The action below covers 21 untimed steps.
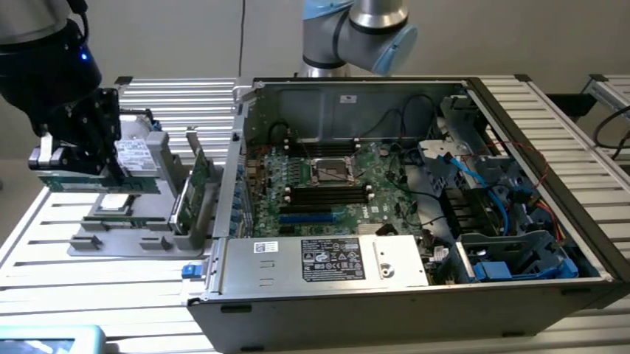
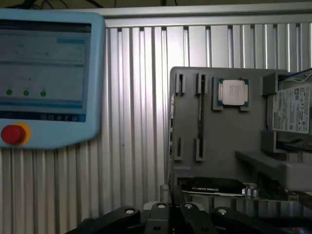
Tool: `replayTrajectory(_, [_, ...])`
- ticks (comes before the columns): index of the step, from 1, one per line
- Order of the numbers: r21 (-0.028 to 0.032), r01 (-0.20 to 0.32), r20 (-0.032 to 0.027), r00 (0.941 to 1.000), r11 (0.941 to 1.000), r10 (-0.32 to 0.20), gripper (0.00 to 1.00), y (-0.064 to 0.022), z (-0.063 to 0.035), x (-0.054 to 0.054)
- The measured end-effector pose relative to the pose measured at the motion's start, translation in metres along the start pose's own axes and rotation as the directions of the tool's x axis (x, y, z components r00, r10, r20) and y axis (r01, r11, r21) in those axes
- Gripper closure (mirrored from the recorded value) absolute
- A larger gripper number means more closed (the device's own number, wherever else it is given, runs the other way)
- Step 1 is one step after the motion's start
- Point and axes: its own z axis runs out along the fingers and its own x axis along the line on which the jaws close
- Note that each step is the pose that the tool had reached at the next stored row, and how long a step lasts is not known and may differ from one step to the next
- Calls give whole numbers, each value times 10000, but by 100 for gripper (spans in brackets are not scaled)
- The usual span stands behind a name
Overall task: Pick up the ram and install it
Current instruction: 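Pick up the ram and move it above insertion slot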
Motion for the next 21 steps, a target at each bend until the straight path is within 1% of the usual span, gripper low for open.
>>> replayTrajectory(12, [-39, 0, -3, 10000, 10000, 0, 87, -477, -267, -11])
replayTrajectory(16, [-69, 0, -7, 10000, 10000, 0, 87, -657, -295, -18])
replayTrajectory(21, [-85, 0, -7, 10000, 10000, 0, 87, -883, -336, -27])
